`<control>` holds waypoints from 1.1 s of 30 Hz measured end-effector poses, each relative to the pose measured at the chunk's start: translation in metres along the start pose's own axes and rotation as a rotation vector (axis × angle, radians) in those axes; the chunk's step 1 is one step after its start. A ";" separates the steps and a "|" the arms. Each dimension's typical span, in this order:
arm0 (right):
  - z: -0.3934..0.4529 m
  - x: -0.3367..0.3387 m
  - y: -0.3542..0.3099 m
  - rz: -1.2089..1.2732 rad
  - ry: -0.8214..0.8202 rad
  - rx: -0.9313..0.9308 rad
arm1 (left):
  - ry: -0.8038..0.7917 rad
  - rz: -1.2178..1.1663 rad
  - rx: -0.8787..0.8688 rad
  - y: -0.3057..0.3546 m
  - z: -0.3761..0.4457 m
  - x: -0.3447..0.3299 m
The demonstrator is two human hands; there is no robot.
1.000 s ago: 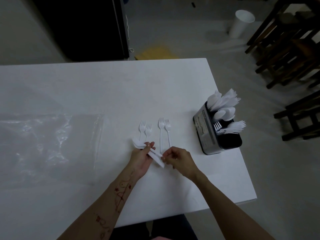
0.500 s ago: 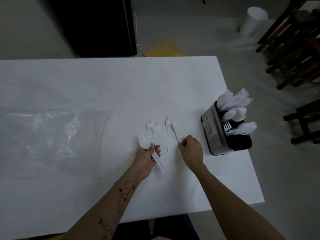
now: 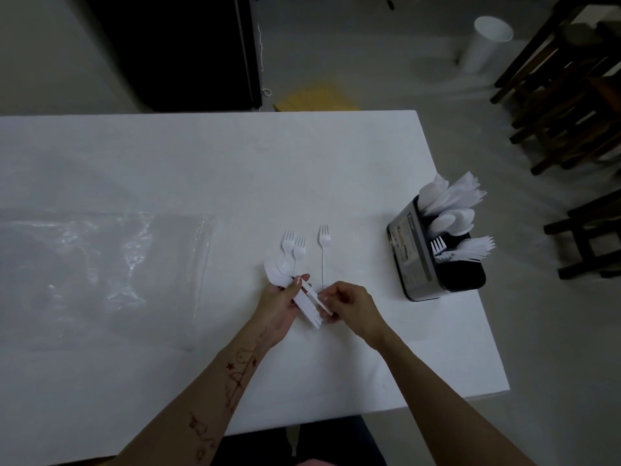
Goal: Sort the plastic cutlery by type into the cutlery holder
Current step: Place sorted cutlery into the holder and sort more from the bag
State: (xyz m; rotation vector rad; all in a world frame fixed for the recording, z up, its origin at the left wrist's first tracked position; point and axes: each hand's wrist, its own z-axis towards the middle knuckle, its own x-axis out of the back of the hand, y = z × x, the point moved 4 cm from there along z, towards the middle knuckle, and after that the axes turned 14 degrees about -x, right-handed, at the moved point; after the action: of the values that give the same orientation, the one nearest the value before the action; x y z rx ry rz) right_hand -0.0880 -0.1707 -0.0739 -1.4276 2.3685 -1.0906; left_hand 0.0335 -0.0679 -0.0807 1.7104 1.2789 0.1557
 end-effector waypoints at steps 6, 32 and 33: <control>0.021 0.003 -0.025 -0.294 0.515 -0.004 | 0.092 -0.031 -0.002 0.002 0.001 0.012; 0.035 -0.059 -0.025 -0.475 0.391 -0.049 | 0.214 -0.030 -0.009 0.021 -0.006 0.066; 0.036 -0.062 -0.025 -0.494 0.390 -0.057 | 0.224 -0.029 -0.009 0.021 -0.006 0.071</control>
State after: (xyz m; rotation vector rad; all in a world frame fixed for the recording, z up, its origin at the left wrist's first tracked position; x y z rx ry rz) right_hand -0.0206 -0.1450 -0.0973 -2.0567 2.3579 -1.5505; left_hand 0.0756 -0.0074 -0.0911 1.7012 1.4631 0.3431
